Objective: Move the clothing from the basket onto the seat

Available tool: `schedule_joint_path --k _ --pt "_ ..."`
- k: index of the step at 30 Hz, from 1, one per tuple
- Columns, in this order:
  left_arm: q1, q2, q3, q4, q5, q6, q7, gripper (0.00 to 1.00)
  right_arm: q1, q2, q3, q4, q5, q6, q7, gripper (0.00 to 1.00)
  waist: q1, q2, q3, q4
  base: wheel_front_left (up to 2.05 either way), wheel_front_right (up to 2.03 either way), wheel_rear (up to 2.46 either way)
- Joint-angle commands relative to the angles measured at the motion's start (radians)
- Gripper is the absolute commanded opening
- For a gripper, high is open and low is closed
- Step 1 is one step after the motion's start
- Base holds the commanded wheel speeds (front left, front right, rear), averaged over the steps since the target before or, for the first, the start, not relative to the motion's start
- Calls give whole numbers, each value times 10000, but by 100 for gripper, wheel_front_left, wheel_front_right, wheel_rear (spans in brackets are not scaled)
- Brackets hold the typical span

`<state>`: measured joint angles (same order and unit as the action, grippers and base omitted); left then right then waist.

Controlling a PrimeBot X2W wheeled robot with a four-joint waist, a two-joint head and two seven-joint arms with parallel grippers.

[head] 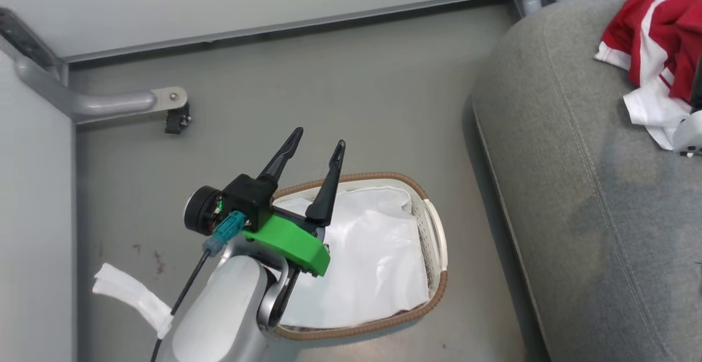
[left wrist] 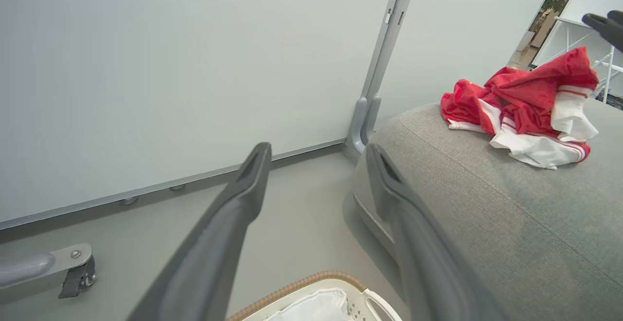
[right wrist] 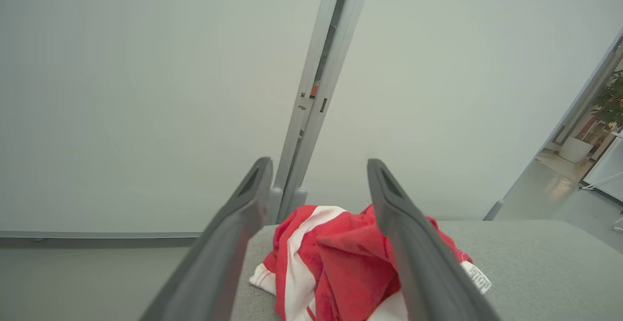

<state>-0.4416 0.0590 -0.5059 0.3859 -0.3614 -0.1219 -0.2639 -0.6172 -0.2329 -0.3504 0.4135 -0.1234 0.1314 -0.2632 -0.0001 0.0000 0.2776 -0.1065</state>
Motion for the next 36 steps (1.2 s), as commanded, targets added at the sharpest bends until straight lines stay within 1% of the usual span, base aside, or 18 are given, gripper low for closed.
schedule_joint_path --k 1,5,11,16,18,20,22,30,36 --pt "269 4 205 -63 98 36 -3 100 278 58 38 -10 66 -15 -22 100 1 0 -865 847 0 0 0" --pt "803 -26 873 -105 269 68 -3 100 647 458 361 -105 166 -15 -22 100 1 0 -1255 1098 0 0 0" --pt "1617 -28 1944 -45 615 150 -4 100 1532 1277 837 -440 410 -15 -22 100 1 0 -1663 1290 0 0 0" --pt "2291 -31 2862 -84 798 163 -4 100 2350 1694 1083 -577 731 -15 -22 100 1 0 -1917 1369 0 0 0" --pt "2538 -4 3112 -100 969 159 -4 100 2678 1756 1274 -636 846 -15 -22 100 1 0 -2020 1385 0 0 0" --pt "2775 -1 3455 -121 906 164 -4 100 3034 1778 1467 -766 983 -15 -22 100 1 0 -2136 1414 0 0 0" --pt "2965 -22 3626 -158 958 130 -4 100 3418 1798 1618 -890 1303 -15 -22 100 1 0 -2247 1475 0 0 0" --pt "3816 -58 4030 -388 974 28 -4 100 4839 1803 2181 -1197 2351 -15 -22 100 1 0 -2588 1571 0 0 0" --pt "4224 -78 4068 -499 846 -10 -4 100 5262 1802 2607 -1128 2685 -15 -22 100 1 0 -2677 1551 0 0 0"
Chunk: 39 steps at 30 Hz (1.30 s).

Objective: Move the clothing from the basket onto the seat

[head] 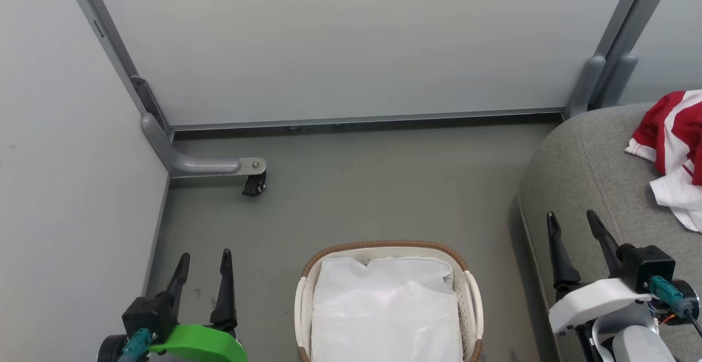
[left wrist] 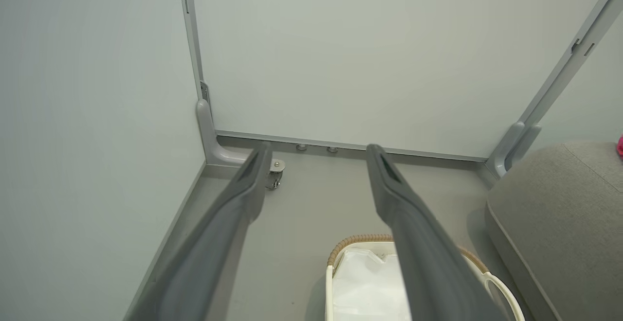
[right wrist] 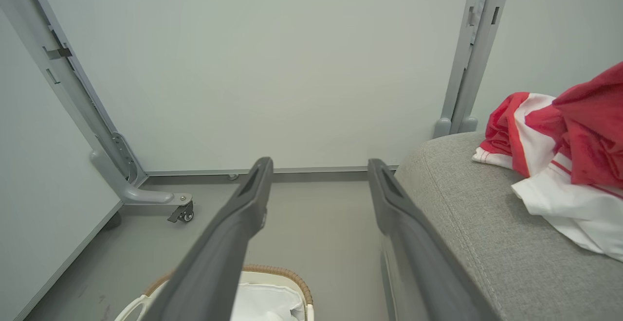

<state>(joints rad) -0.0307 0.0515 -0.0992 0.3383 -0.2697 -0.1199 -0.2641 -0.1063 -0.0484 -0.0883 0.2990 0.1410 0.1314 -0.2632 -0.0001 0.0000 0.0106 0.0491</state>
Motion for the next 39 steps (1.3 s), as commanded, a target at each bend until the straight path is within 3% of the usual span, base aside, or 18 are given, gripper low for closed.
schedule_joint_path --k 1,22,23,27,39 --pt "151 -6 -39 -31 -80 -38 -2 100 196 -42 34 25 79 -15 -22 100 1 0 -15 -7 0 0 0" --pt "142 -2 -52 -43 -277 -93 -2 100 261 -39 138 137 204 -15 -22 100 1 0 -41 -63 0 0 0" --pt "82 -15 -78 -38 -295 -75 3 0 236 6 124 152 165 0 5 0 1 0 -43 -63 0 0 0" --pt "133 -38 -95 299 -322 -75 9 0 381 109 123 518 189 0 48 0 1 0 -43 -64 0 0 0" --pt "-19 40 168 101 -2488 -78 531 0 280 84 32 366 2496 -1 669 0 1 0 -46 -104 0 0 0"
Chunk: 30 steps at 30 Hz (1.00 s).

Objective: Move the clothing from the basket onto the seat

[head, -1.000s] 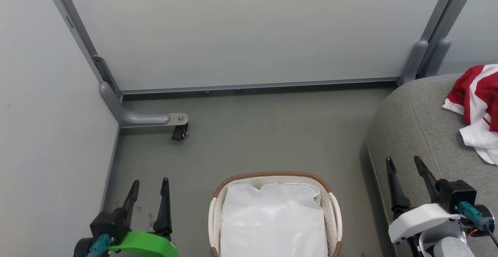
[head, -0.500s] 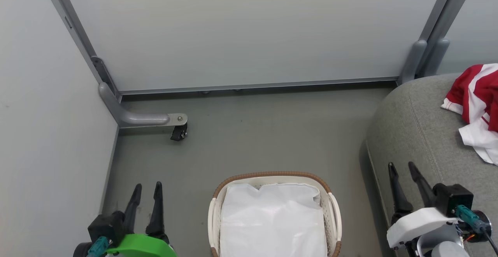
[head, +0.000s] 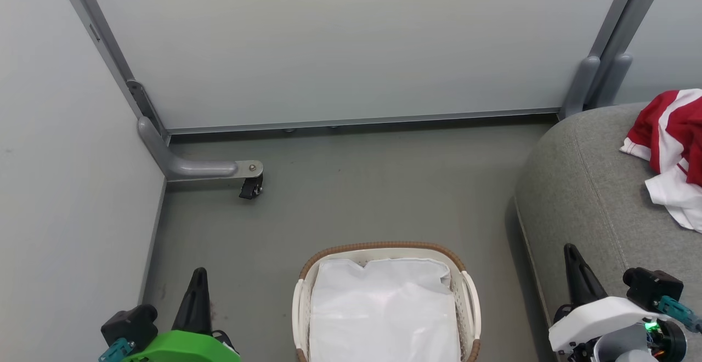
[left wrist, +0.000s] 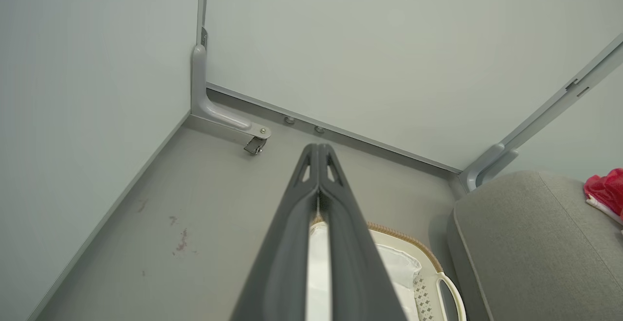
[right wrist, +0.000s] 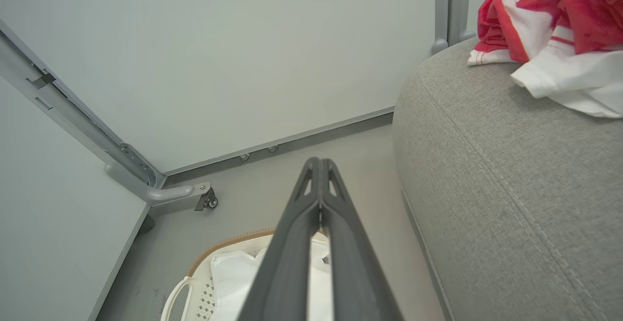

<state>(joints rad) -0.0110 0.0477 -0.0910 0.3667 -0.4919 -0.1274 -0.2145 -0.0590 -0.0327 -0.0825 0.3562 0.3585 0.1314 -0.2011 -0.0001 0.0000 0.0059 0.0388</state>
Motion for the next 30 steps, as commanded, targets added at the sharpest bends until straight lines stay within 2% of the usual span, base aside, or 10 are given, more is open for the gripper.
schedule_joint_path --k 1,30 --pt "-232 85 109 -197 -452 -4 82 0 -194 -76 -25 -227 520 -1 93 0 1 0 0 -6 0 0 0" --pt "-541 186 679 -597 -4487 -19 1131 0 -319 -124 -122 -591 4900 -4 1194 0 1 0 -7 -103 0 0 0"
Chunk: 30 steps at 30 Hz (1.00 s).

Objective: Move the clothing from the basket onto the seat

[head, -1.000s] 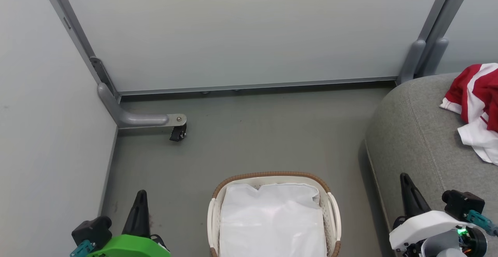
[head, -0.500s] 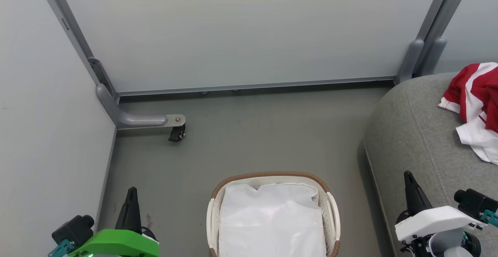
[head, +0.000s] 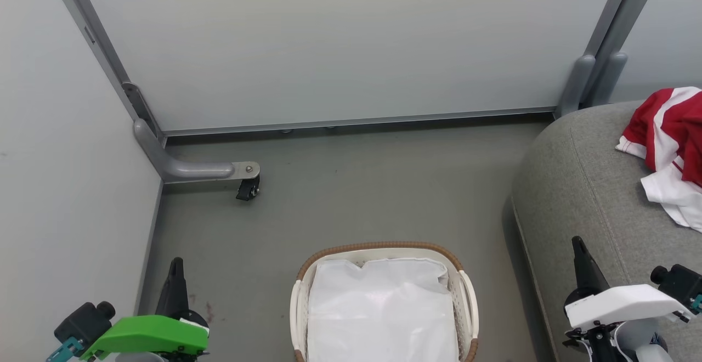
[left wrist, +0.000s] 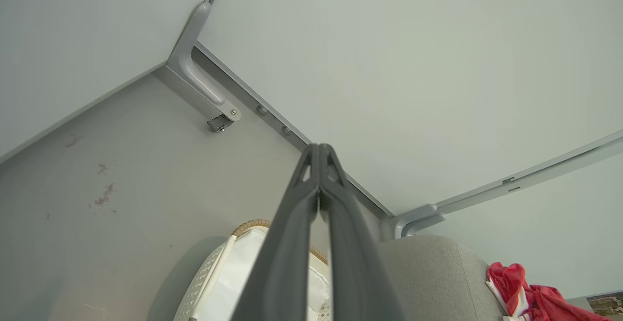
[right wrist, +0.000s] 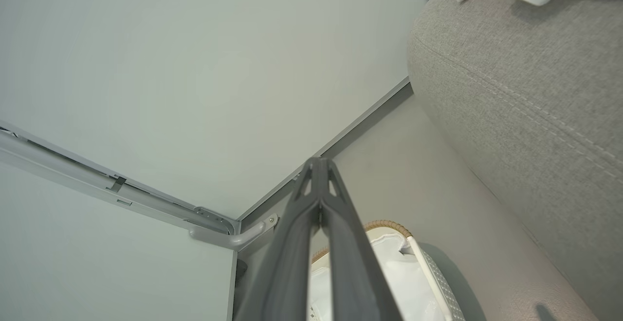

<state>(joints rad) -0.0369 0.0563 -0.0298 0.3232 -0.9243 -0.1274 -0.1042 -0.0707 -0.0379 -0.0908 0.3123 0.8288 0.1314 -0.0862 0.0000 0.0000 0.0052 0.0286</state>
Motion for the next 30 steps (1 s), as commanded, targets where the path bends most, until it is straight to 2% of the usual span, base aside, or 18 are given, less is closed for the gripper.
schedule_joint_path --k 1,30 --pt "-293 102 89 -175 -291 -20 66 0 -207 -73 -43 -163 341 -5 84 0 0 0 0 -4 0 0 0" --pt "-516 123 580 -467 -3234 -33 911 0 -317 -110 -133 -406 3590 -7 926 0 0 0 -8 -102 0 0 0"
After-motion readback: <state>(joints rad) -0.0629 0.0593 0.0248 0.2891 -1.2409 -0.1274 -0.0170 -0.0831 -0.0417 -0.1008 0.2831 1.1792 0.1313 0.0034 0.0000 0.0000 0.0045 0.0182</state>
